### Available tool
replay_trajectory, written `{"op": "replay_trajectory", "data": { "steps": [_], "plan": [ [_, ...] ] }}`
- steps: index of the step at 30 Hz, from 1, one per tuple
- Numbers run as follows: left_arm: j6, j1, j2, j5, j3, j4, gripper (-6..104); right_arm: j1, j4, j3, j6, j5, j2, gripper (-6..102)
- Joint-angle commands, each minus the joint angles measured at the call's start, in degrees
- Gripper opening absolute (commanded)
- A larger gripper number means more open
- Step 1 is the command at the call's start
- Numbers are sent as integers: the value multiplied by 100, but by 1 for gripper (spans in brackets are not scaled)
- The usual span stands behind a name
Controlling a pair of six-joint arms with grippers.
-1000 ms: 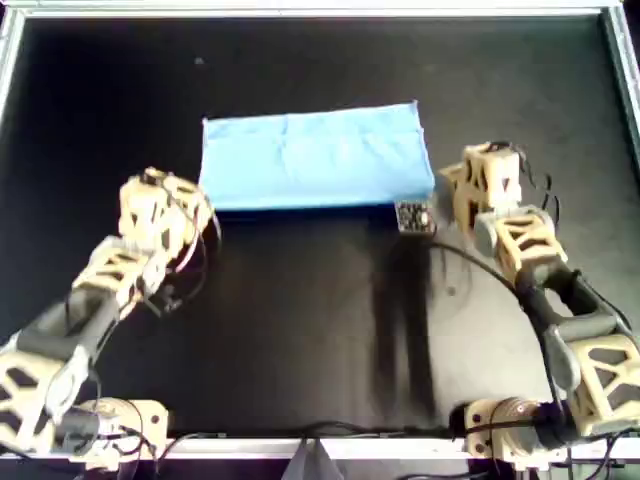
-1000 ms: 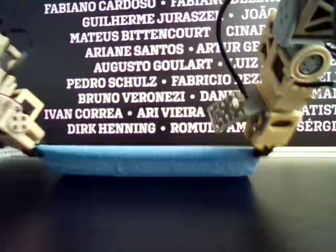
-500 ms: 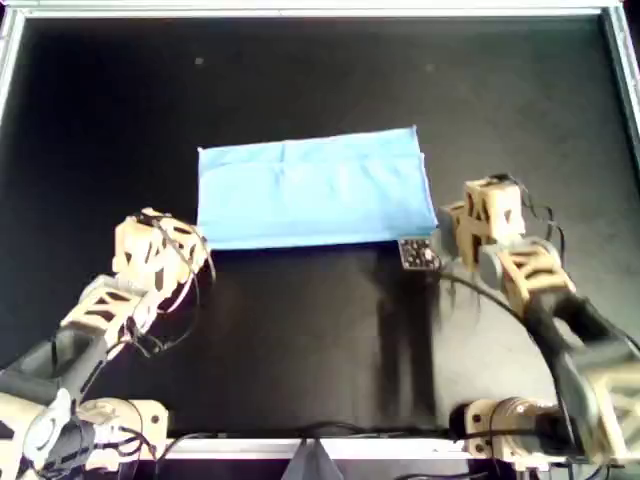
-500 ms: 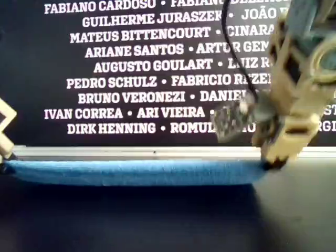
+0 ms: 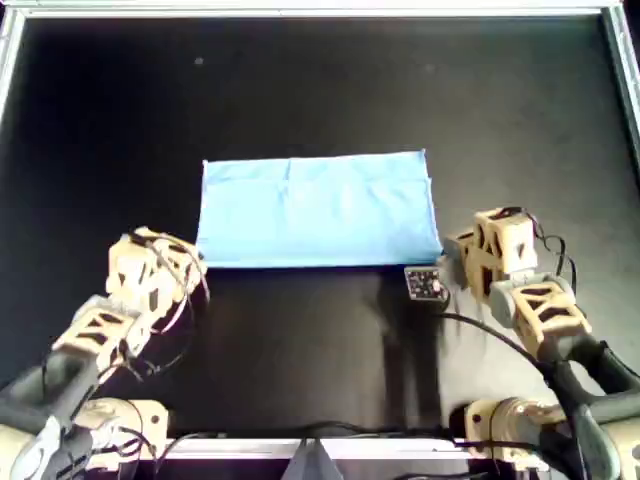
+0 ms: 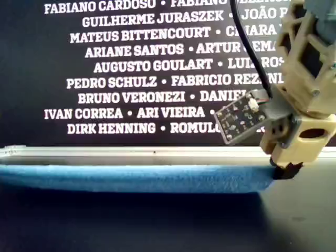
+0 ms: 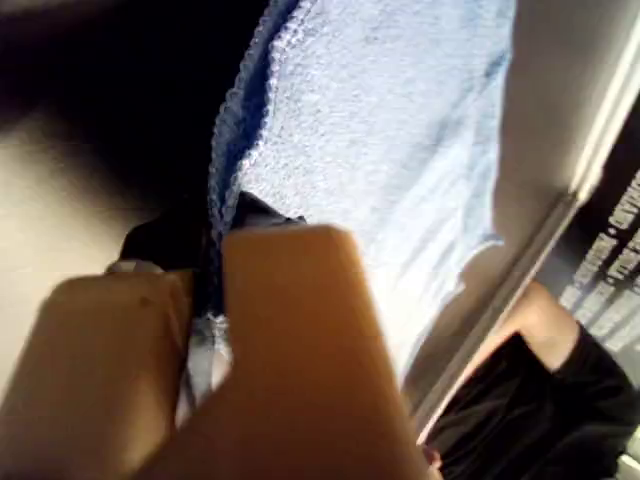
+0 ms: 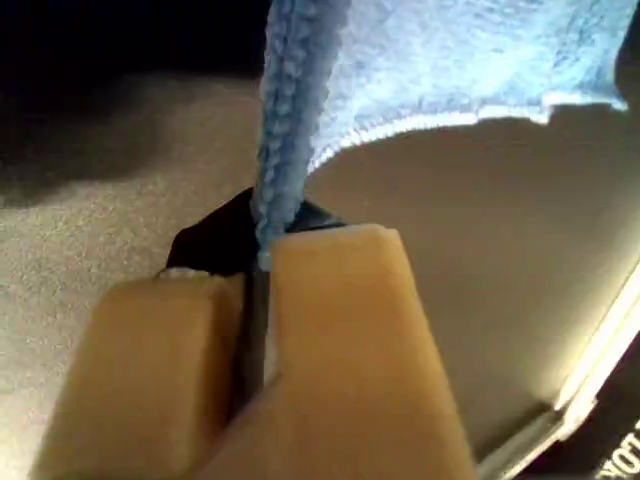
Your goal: Fold a cloth
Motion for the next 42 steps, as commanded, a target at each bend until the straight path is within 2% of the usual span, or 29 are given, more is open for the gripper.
{"op": "replay_trajectory", "data": {
  "steps": [1,10,13,20,22,24,30,32,34,37,38,42],
  "plan": [
    [-18,18,246,9,35,9,-1,-44,-88,-44,9,26,202,-1],
    [-18,18,193,9,18,0,0,-44,-97,-44,97,18,220,0],
    [-18,18,220,9,18,0,3,-35,-97,-26,97,18,229,6],
    [-9,18,211,9,35,0,39,-26,-97,0,97,9,299,37],
    [-9,18,264,9,35,0,44,0,-97,0,79,9,334,43],
    [70,26,272,-9,44,0,44,26,-97,0,18,9,334,47],
    [0,114,272,-97,35,0,45,18,-97,-88,35,18,308,50],
    [-9,26,237,-97,62,9,46,18,-97,-88,18,18,360,51],
    [-9,18,264,0,264,9,48,18,-88,-53,18,9,360,51],
    [70,18,281,-18,571,9,57,18,-88,-18,79,9,352,51],
    [18,18,281,-79,615,9,62,18,-88,-26,79,9,360,51],
    [79,105,290,-105,633,9,82,18,-88,-53,44,9,545,51]
  ]
}}
